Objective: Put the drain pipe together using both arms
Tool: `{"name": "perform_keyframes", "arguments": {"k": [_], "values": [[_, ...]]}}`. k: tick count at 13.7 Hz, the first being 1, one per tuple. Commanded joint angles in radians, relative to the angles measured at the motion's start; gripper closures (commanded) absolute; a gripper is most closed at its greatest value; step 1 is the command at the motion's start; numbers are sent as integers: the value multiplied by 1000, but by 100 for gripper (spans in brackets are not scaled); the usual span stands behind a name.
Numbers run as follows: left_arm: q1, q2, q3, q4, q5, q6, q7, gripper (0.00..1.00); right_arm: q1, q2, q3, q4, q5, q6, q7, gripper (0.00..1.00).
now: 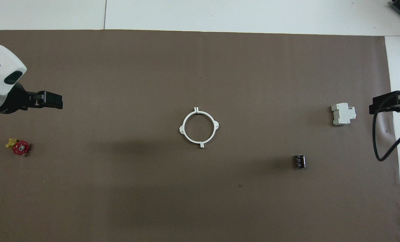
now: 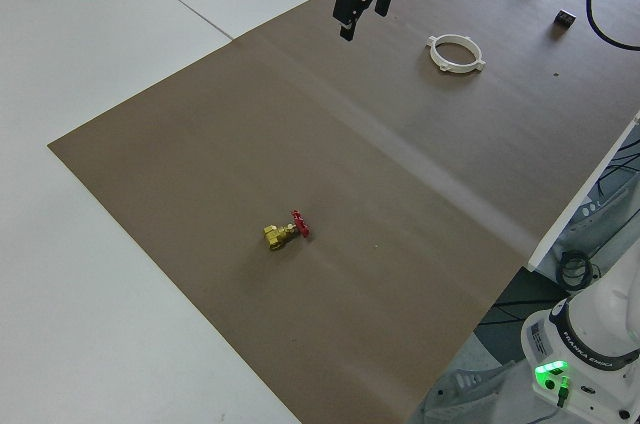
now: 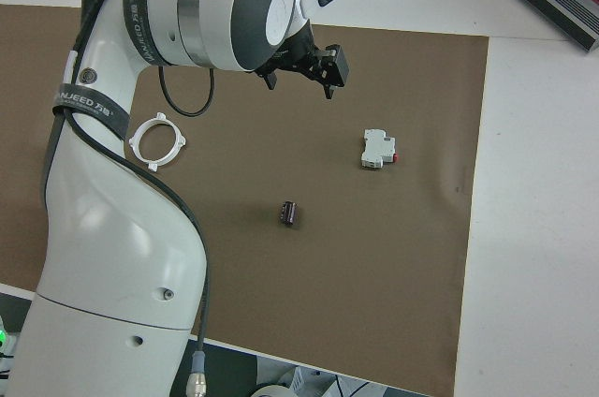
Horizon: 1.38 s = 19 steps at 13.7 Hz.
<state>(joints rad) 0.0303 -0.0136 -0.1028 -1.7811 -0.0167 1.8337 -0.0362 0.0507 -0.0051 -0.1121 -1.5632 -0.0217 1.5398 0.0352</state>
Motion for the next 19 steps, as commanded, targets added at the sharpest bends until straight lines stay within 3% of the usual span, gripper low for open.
{"name": "perform_keyframes", "arguments": {"k": [1,19], "values": [[-12,29,6,51,15,-24,2,0,-11,-7,6,-14,-1,14,-18,0],[-23,50,2,114,17,-28,-4,0,-8,-7,11,-9,-3,14,-17,0]]}}
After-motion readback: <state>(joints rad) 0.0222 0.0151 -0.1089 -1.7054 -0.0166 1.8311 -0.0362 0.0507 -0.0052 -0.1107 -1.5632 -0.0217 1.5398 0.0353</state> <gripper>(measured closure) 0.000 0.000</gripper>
